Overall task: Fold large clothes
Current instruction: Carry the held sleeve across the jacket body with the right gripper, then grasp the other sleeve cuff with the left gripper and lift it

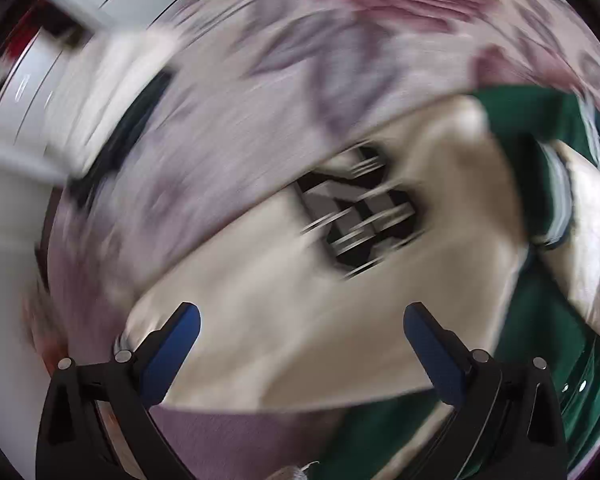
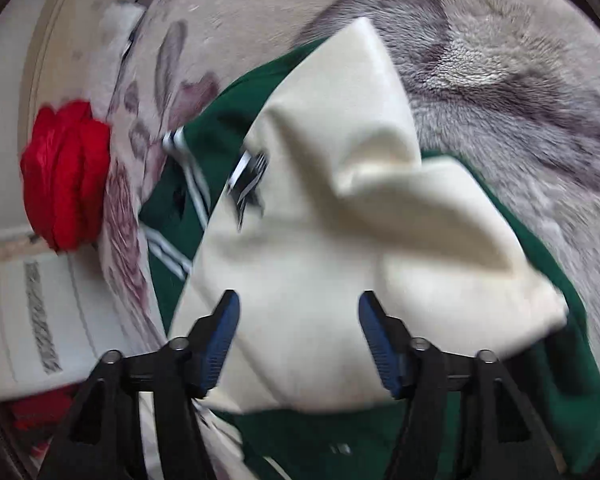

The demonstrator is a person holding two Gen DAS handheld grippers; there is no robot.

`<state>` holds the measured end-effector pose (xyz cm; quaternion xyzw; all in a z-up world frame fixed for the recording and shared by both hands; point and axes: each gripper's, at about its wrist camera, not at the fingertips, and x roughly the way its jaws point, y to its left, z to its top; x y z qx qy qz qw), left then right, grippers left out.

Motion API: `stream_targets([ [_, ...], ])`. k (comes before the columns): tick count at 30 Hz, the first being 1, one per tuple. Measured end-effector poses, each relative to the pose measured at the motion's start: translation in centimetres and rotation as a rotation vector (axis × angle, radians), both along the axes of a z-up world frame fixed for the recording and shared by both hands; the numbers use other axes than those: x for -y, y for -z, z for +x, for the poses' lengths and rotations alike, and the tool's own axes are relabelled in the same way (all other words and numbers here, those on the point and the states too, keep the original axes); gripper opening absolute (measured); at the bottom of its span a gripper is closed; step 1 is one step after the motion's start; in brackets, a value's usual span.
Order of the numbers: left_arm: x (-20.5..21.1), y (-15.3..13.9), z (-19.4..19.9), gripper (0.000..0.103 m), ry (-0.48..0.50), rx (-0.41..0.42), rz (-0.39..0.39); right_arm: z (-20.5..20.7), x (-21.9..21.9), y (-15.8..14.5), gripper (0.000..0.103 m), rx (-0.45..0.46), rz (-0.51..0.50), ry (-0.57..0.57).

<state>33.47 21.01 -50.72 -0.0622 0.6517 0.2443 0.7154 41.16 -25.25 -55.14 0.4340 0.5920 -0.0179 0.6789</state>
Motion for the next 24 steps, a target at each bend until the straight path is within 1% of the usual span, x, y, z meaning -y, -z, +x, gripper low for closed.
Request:
stream_targets([
  [1, -1.5, -0.2, -1.7, 0.103, -0.050, -0.001, -0.011, -0.5, -1.9, -1.1, 0.066, -0.006, -0.011, -0.059],
  [2, -3.0, -0.3, -3.6, 0.103, -0.100, -0.002, -0.027, -1.4, -4.9, -2.0, 0.066, -0.020, -0.022, -0.133],
  [3, -4.7, -0.3, -6.0, 0.103, -0.162, 0.000, -0.061, -1.6, -7.3, -2.4, 0.066, -0.030, -0.022, -0.183],
  [5, -7.5, 0.3, -10.0, 0.103, -0.272, -0.006, -0.142, -3.1, -12.1, -2.3, 0.066, -0.053, 0.004, -0.271],
  [6, -9.2, 1.0, -12.8, 0.103, -0.342, 0.001, -0.206, -3.4, -14.2, -2.0, 0.066, -0.075, 0.020, -0.294],
  [7, -10.4, 1.8, -14.8, 0.103, -0.396, 0.008, -0.255, -4.0, -16.0, -0.5, 0.066, -0.091, 0.031, -0.305],
  [8, -11.6, 2.6, -16.7, 0.103, -0.453, 0.015, -0.295, -5.6, -17.8, -0.3, 0.066, -0.114, 0.049, -0.314],
  [9, -12.7, 3.9, -18.9, 0.103, -0.523, 0.040, -0.371, -6.6, -18.6, 0.9, 0.066, -0.130, 0.052, -0.312],
  [10, -13.4, 5.1, -20.2, 0.103, -0.578, 0.060, -0.431, -6.0, -19.3, 2.2, 0.066, -0.142, 0.051, -0.305],
  [11, -14.0, 6.9, -21.7, 0.103, -0.648, 0.105, -0.528, -7.4, -20.1, 2.6, 0.066, -0.165, 0.041, -0.293],
  [12, -14.3, 8.3, -22.3, 0.103, -0.696, 0.129, -0.598, -8.0, -20.5, 3.1, 0.066, -0.182, 0.019, -0.283],
  [13, -14.5, 9.7, -22.7, 0.103, -0.740, 0.158, -0.660, -6.1, -21.9, 4.6, 0.066, -0.195, -0.008, -0.279],
  [14, -14.8, 11.2, -22.9, 0.102, -0.786, 0.195, -0.712, -6.3, -22.4, 4.9, 0.066, -0.209, -0.059, -0.278],
  [15, -15.1, 12.4, -22.8, 0.102, -0.833, 0.211, -0.720, -5.0, -23.7, 5.6, 0.066, -0.218, -0.101, -0.281],
  [16, -15.4, 13.1, -22.6, 0.101, -0.870, 0.237, -0.716, -4.8, -24.2, 5.7, 0.066, -0.223, -0.154, -0.294],
  [18, -16.1, 13.3, -21.9, 0.101, -0.922, 0.243, -0.667, -4.0, -25.5, 5.5, 0.066, -0.215, -0.268, -0.353],
  [19, -16.5, 13.0, -21.6, 0.099, -0.946, 0.254, -0.635, -3.5, -26.3, 5.3, 0.066, -0.204, -0.308, -0.387],
  [20, -16.9, 11.9, -21.1, 0.075, -0.944, 0.271, -0.554, -2.8, -26.8, 5.2, 0.066, -0.191, -0.337, -0.416],
  [21, -17.2, 11.0, -20.5, 0.059, -0.918, 0.264, -0.484, -2.3, -27.7, 4.7, 0.066, -0.163, -0.374, -0.458],
  [22, -17.5, 10.3, -20.0, 0.036, -0.893, 0.262, -0.435, -1.4, -28.3, 4.8, 0.066, -0.146, -0.395, -0.482],
  [23, -18.2, 9.3, -19.4, 0.019, -0.867, 0.298, -0.388, -1.0, -29.3, 4.3, 0.066, -0.118, -0.428, -0.518],
  [24, -18.8, 8.9, -18.9, 0.019, -0.847, 0.326, -0.375, -0.5, -30.2, 4.0, 0.066, -0.097, -0.444, -0.539],
])
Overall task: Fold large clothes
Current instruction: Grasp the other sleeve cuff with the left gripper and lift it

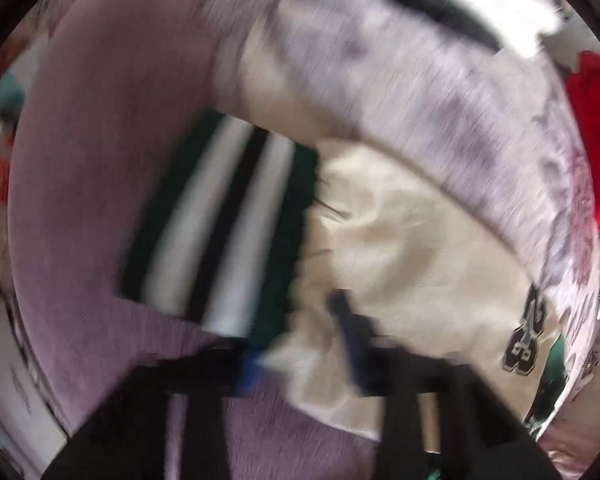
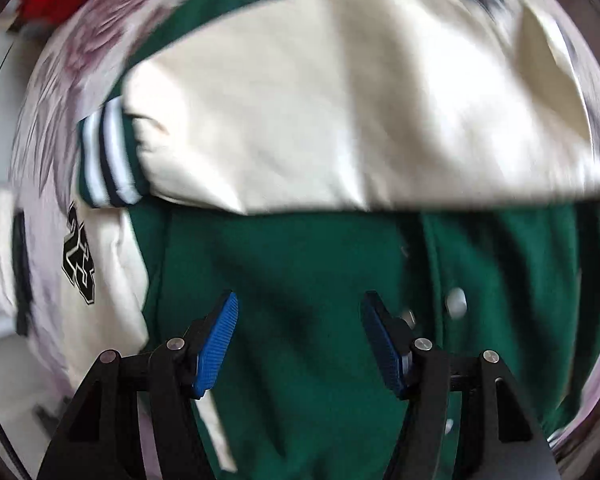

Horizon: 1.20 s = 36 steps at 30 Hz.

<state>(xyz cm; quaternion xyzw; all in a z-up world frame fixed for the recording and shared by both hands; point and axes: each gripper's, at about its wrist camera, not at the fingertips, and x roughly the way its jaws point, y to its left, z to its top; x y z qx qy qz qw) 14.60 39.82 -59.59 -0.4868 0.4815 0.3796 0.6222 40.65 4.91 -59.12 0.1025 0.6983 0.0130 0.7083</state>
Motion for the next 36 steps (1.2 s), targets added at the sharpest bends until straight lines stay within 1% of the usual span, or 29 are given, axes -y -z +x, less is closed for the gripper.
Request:
stream_targets([
  [2, -1.6, -0.5, 1.1, 0.016, 0.012, 0.027, 0.032, 1.0, -2.1, -0.9, 0.066, 0.052, -0.013, -0.052],
  [4, -3.9, -0.6, 2.0, 0.016, 0.014, 0.058, 0.063, 2.4, -3.8, -1.6, 0.071, 0.104, -0.017, -0.086],
  [6, -6.5, -0.7, 3.6, 0.015, 0.037, 0.081, 0.100, 4.1, -6.3, -2.1, 0.079, 0.171, -0.029, -0.114],
  [8, -8.7, -0.4, 5.7, 0.016, 0.103, 0.097, 0.142, 5.8, -8.2, -1.8, 0.081, 0.185, -0.047, -0.153],
  [9, -9.5, -0.1, 6.6, 0.016, 0.132, 0.101, 0.146, 6.9, -9.2, -1.4, 0.081, 0.182, -0.064, -0.173],
  [10, -10.5, 0.2, 7.5, 0.016, 0.166, 0.096, 0.152, 7.8, -10.4, -0.6, 0.081, 0.172, -0.088, -0.194],
  [11, -10.9, 0.8, 8.6, 0.017, 0.208, 0.083, 0.150, 8.7, -11.3, 0.4, 0.081, 0.139, -0.125, -0.216],
  [12, -11.4, 1.1, 8.9, 0.019, 0.228, 0.070, 0.144, 9.3, -11.9, 1.1, 0.078, 0.117, -0.137, -0.223],
  [13, -12.0, 1.5, 9.1, 0.022, 0.237, 0.056, 0.138, 9.8, -12.4, 1.4, 0.073, 0.122, -0.143, -0.224],
  [14, -12.1, 1.8, 9.2, 0.025, 0.241, 0.061, 0.125, 10.1, -13.0, 1.5, 0.056, 0.141, -0.177, -0.232],
  [15, -12.1, 2.2, 9.1, 0.028, 0.238, 0.072, 0.107, 10.2, -13.6, 1.5, 0.046, 0.147, -0.202, -0.249],
  [16, -12.1, 2.5, 9.1, 0.035, 0.235, 0.086, 0.092, 10.3, -14.5, 1.3, 0.042, 0.164, -0.215, -0.271],
  [17, -12.1, 2.8, 8.9, 0.047, 0.230, 0.120, 0.076, 10.1, -15.2, 0.8, 0.035, 0.189, -0.218, -0.289],
  [18, -12.0, 2.9, 8.8, 0.054, 0.227, 0.153, 0.063, 9.8, -15.7, 0.4, 0.031, 0.205, -0.217, -0.304],
  [19, -11.9, 2.9, 9.0, 0.067, 0.229, 0.176, 0.058, 9.6, -16.5, 0.0, 0.030, 0.220, -0.200, -0.321],
  [20, -11.7, 2.9, 9.5, 0.075, 0.238, 0.181, 0.061, 9.5, -17.2, -0.2, 0.029, 0.228, -0.186, -0.332],
  [23, -11.0, 3.2, 11.6, 0.078, 0.254, 0.116, 0.107, 9.4, -18.8, 0.5, 0.029, 0.234, -0.175, -0.375],
  [24, -10.7, 3.0, 12.3, 0.078, 0.250, 0.094, 0.139, 9.7, -19.7, 0.9, 0.032, 0.221, -0.174, -0.380],
  [25, -10.7, 2.9, 12.7, 0.078, 0.240, 0.087, 0.161, 9.9, -19.4, 1.2, 0.037, 0.199, -0.144, -0.374],
  [27, -10.5, 2.2, 13.1, 0.051, 0.208, 0.079, 0.219, 9.8, -17.6, 0.7, 0.056, 0.166, -0.028, -0.324],
  [28, -10.4, 1.8, 13.0, 0.024, 0.194, 0.069, 0.249, 9.4, -16.0, 0.2, 0.059, 0.148, 0.029, -0.288],
  [29, -10.5, 1.3, 12.9, 0.016, 0.182, 0.073, 0.267, 9.0, -15.0, -0.1, 0.064, 0.140, 0.048, -0.267],
  [30, -10.7, 0.9, 12.7, 0.014, 0.173, 0.092, 0.272, 8.4, -13.9, -0.4, 0.072, 0.134, 0.054, -0.246],
  [32, -10.4, -0.3, 12.4, 0.013, 0.165, 0.108, 0.296, 6.7, -11.3, -1.2, 0.080, 0.126, 0.037, -0.208],
  [34, -9.6, -2.3, 11.9, 0.012, 0.183, 0.114, 0.343, 4.9, -9.4, -1.9, 0.081, 0.131, -0.013, -0.196],
  [35, -8.9, -3.6, 11.8, 0.012, 0.194, 0.119, 0.377, 3.8, -8.4, -2.3, 0.084, 0.152, -0.065, -0.200],
  [36, -8.4, -4.5, 12.1, 0.012, 0.203, 0.123, 0.401, 2.8, -7.5, -2.8, 0.091, 0.190, -0.143, -0.205],
])
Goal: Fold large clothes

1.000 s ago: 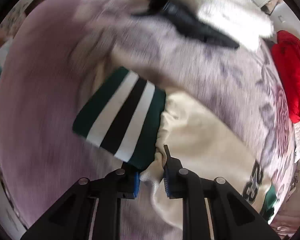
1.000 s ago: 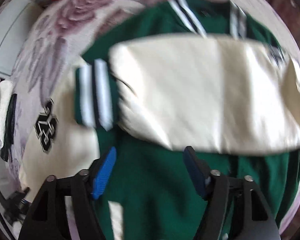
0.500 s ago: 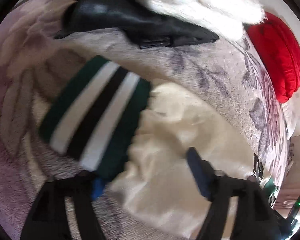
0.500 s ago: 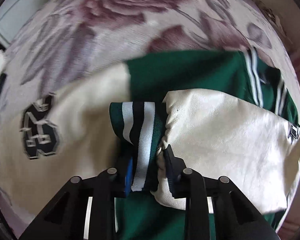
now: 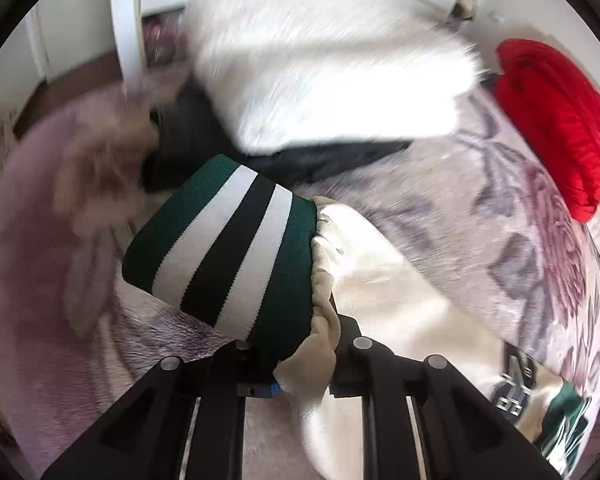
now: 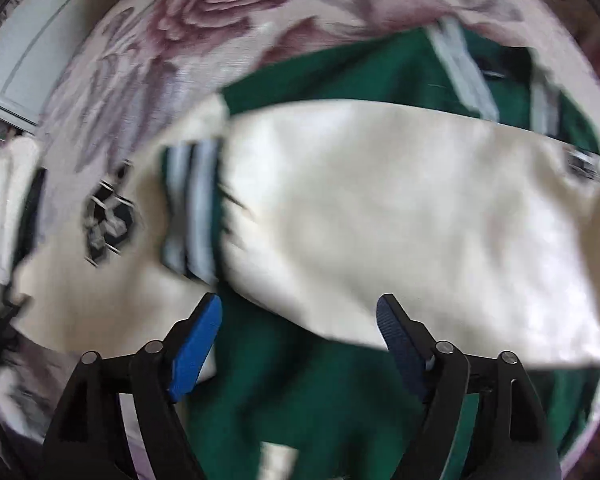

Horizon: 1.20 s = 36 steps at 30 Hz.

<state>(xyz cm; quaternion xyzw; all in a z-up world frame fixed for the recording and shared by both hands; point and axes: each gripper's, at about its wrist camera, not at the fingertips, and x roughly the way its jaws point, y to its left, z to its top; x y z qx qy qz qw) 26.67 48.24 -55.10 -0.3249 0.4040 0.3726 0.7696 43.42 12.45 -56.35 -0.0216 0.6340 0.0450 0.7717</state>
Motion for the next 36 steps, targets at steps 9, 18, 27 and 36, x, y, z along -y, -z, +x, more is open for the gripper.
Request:
stream_targets([
  [9, 11.3, -13.1, 3.9, 0.012, 0.240, -0.045, 0.419, -2.7, 7.0, 0.5, 0.094, 0.052, -0.261, 0.085],
  [18, 30.6, -21.3, 11.0, 0.011, 0.627, 0.007, 0.567, -3.4, 16.7, -2.6, 0.094, 0.028, -0.095, 0.186],
  [27, 56.1, -17.2, 19.1, 0.011, 1.043, 0.024, 0.296, -7.1, 35.3, -3.3, 0.094, -0.066, -0.008, 0.432],
  [36, 68.8, -4.9, 22.3, 0.012, 1.216, -0.235, 0.143, -12.1, 47.6, 0.4, 0.094, -0.195, 0.050, 0.600],
])
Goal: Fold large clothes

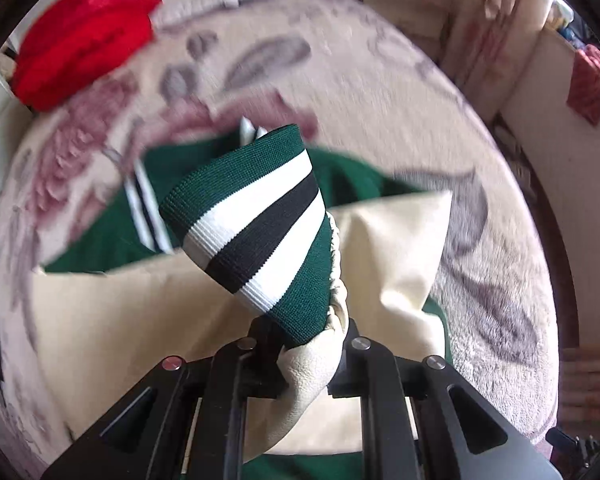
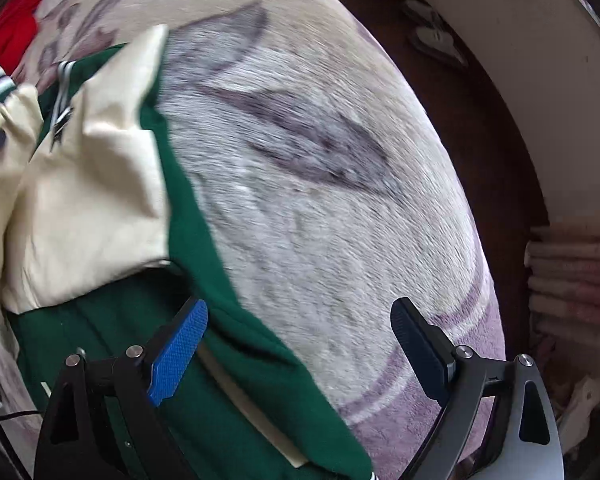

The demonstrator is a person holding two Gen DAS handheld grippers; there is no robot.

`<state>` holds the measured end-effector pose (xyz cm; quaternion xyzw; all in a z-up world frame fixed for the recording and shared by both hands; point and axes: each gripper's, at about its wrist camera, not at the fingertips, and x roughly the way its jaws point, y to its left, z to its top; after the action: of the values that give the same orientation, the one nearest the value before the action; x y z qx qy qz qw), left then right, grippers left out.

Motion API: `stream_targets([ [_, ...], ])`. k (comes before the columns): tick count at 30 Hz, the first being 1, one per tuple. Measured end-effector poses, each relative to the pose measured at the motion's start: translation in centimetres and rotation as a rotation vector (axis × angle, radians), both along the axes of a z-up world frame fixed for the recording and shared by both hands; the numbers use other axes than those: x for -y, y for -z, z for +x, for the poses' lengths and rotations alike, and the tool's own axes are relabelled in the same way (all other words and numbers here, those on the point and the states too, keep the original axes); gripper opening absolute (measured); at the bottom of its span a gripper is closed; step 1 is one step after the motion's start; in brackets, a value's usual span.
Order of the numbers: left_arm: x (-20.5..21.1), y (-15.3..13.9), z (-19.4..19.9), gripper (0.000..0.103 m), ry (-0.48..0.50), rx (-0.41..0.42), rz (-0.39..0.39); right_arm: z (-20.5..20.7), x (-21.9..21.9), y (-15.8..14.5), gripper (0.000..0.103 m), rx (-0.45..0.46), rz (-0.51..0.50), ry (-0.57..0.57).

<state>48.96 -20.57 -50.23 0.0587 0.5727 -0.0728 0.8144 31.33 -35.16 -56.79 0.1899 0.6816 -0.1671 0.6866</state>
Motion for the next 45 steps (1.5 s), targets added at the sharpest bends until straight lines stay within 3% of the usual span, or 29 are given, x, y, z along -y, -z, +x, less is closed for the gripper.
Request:
stream_targets([
  [1, 0.3, 0.7, 0.0, 0.013, -0.003, -0.014, 0.000, -0.2, 0.5, 0.3, 0.094, 0.001, 0.032, 0.016],
  [3, 0.3, 1.4, 0.0, 0.029, 0.001, -0.037, -0.001, -0.4, 2.0, 1.0, 0.094, 0.011, 0.141, 0.062],
  [5, 0.4, 1.8, 0.3, 0.095, 0.027, -0.096, -0.060, -0.1, 3.1, 1.5, 0.094, 0.037, 0.267, 0.109],
  [9, -1.1, 0.7, 0.1, 0.096, 0.039, -0.156, -0.202, 1.9, 4.0, 1.3, 0.094, 0.104, 0.419, 0.158],
  [12, -4.1, -0.9, -0.6, 0.096, 0.018, -0.135, -0.198, 4.8, 4.0, 0.9, 0.094, 0.172, 0.518, 0.179],
  [14, -7.9, -1.5, -1.1, 0.096, -0.035, -0.108, -0.144, 7.7, 3.2, 0.6, 0.094, 0.205, 0.557, 0.155],
  [19, -19.6, 1.2, -1.2, 0.096, -0.214, -0.096, 0.169, 14.2, -1.0, 1.0, 0.095, 0.217, 0.587, 0.042],
  [22, -25.6, 4.0, -0.8, 0.096, -0.335, -0.139, 0.228, 18.4, -5.2, 2.2, 0.091, 0.183, 0.574, -0.101],
  [23, -26.9, 4.7, -0.6, 0.096, -0.358, -0.145, 0.233, 19.0, -6.5, 2.6, 0.075, 0.164, 0.567, -0.140],
  [24, -28.0, 5.5, -0.4, 0.096, -0.375, -0.146, 0.253, 19.1, -7.6, 3.0, 0.048, 0.137, 0.530, -0.173],
  [26, -28.9, 6.6, -0.1, 0.097, -0.377, -0.151, 0.266, 19.6, -9.3, 3.0, 0.011, 0.139, 0.458, -0.226],
  [27, -28.9, 6.9, 0.0, 0.099, -0.376, -0.152, 0.261, 19.5, -9.8, 2.6, 0.011, 0.149, 0.379, -0.248],
  [31, -27.7, 8.1, 0.9, 0.103, -0.330, -0.155, 0.218, 19.0, -8.3, 1.9, 0.009, 0.184, 0.261, -0.177],
  [34, -26.9, 8.5, 1.5, 0.103, -0.313, -0.170, 0.231, 19.1, -7.4, 3.4, 0.009, 0.112, 0.247, -0.150],
  [37, -25.6, 6.6, 1.8, 0.103, -0.279, -0.159, 0.258, 20.4, -7.8, 2.9, 0.012, 0.032, 0.267, -0.161],
  [38, -25.1, 5.6, 1.9, 0.103, -0.273, -0.147, 0.250, 20.7, -7.8, 1.9, 0.018, 0.019, 0.285, -0.151],
  [40, -24.3, 4.1, 2.9, 0.103, -0.259, -0.118, 0.265, 20.9, -7.8, -0.8, 0.019, 0.039, 0.266, -0.150],
  [43, -23.0, 4.0, 6.1, 0.103, -0.233, -0.093, 0.327, 22.3, -9.6, -5.6, 0.043, 0.154, 0.190, -0.186],
  [45, -22.0, 4.8, 8.8, 0.103, -0.228, -0.137, 0.261, 24.7, -12.1, -7.0, 0.052, 0.205, 0.158, -0.223],
])
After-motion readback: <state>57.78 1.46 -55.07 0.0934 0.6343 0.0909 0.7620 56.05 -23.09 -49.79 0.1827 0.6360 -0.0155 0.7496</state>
